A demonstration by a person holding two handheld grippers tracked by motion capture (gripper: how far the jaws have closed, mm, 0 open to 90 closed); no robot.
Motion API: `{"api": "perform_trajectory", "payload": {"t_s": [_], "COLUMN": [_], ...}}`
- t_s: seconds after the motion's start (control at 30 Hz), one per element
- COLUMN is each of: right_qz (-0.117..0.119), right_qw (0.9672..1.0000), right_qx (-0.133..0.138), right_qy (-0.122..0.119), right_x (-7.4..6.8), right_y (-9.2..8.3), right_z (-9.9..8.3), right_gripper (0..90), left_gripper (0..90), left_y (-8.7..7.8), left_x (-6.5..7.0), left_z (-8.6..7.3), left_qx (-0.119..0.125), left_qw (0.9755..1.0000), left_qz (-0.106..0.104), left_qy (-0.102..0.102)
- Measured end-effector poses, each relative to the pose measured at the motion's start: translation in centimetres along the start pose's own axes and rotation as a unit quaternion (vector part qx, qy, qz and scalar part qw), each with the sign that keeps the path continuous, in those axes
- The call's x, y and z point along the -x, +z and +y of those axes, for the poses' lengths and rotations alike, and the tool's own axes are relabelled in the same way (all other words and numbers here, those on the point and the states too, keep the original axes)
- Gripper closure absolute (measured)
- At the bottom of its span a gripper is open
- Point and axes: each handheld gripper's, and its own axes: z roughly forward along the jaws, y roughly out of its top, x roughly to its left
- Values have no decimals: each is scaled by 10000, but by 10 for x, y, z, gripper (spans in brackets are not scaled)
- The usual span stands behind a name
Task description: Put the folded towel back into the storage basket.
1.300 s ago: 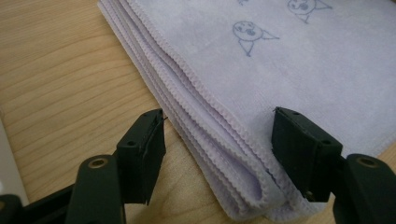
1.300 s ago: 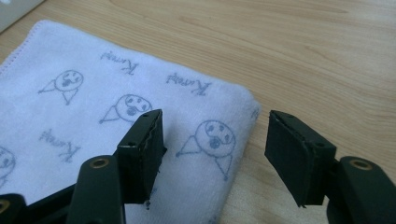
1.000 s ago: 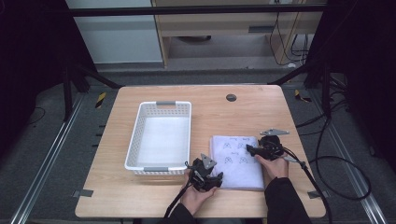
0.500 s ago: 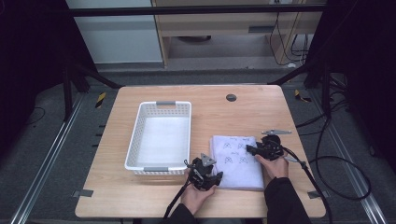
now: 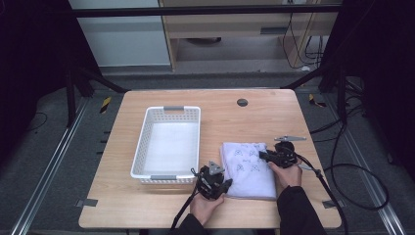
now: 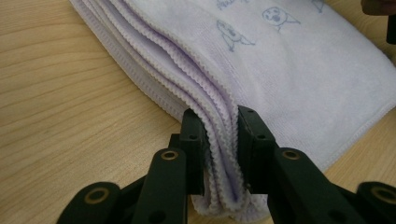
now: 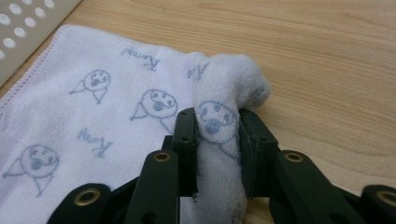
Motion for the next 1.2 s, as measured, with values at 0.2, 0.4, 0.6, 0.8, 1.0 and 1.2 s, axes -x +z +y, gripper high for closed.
{"api": "perform_trajectory", "payload": {"t_s": [0.2,0.4,0.6,0.8,1.0,1.2], "right_qz": [21,32,16,6,-9,30], "right_qw": [9999,9993,9985,9971,9959,9953], "right_qx": [133,296,442,630,750,839], "right_qy": [-101,-210,-323,-421,-502,-484], "right_x": [-3,-11,-17,-23,-29,-31], "right_y": [-9,-20,-31,-42,-48,-54], "right_z": [3,9,14,19,22,24], "right_gripper": [728,730,730,729,729,728], "left_gripper": [746,748,748,748,748,747], "left_y": [-7,-19,-29,-39,-45,-51], "left_x": [2,5,7,10,12,14], "left_z": [3,9,13,19,22,26], "left_qx": [182,267,362,426,439,447], "left_qw": [9998,9991,9984,9973,9968,9962], "left_qz": [30,138,129,192,222,220], "left_qy": [96,288,422,565,636,716]}}
